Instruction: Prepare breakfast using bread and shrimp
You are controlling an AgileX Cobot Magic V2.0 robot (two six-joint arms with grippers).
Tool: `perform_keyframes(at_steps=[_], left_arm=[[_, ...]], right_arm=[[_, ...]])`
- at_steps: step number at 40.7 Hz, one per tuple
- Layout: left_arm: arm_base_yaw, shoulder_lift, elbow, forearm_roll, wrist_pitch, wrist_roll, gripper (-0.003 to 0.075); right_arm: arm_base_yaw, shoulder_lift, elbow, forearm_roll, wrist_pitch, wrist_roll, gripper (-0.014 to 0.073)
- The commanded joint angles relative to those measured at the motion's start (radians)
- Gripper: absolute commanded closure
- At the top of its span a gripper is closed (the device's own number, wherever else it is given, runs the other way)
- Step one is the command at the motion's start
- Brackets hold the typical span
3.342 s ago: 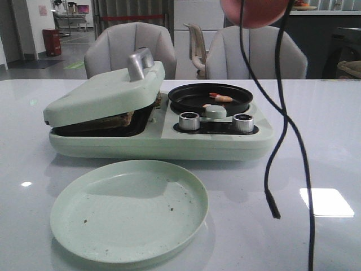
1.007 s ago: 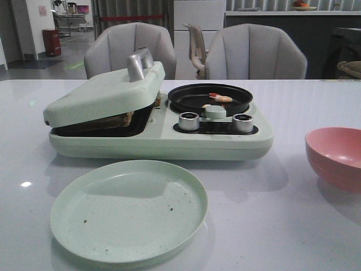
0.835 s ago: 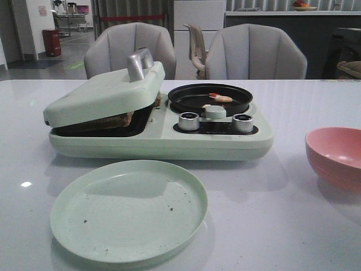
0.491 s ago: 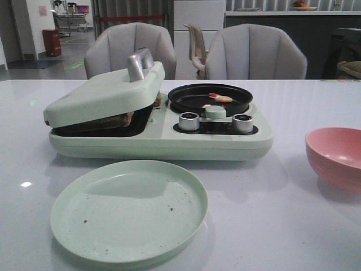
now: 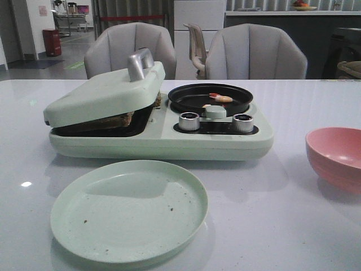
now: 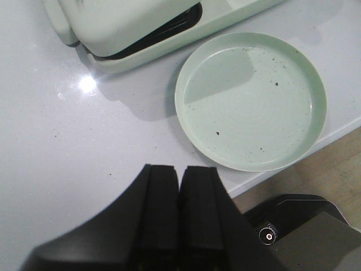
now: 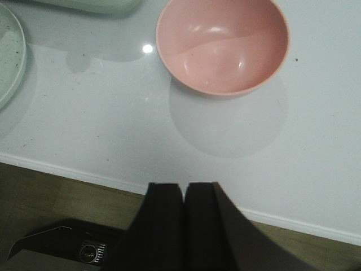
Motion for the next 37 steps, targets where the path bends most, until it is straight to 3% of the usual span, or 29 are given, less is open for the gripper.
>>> perform_keyframes(at_steps=[1,17,23,37], left_arm=[[-0.008,-0.012,-0.027,0.003,-0.049,-0.018,0.0619],[-0.008,-0.012,-0.026,0.006,-0.071,-0.018,0.0619],[0.023,-0.094,-0.001,0.046,-0.111,-0.020,0.0619],[0.268,-0.526,0.422,0.038,-0.579,-0.020,0.0619]], right_arm=[[0.000,-0.003,-0.027,-0.010,-0.065,-0.005,0.0558],[0.000,-0.003,-0.027,-0.010,-0.065,-0.005,0.0558],[0.000,-0.003,-0.027,-0.010,-0.065,-0.005,0.0558],[0.000,-0.001,-0.027,-0.010,-0.065,-0.005,0.0558]])
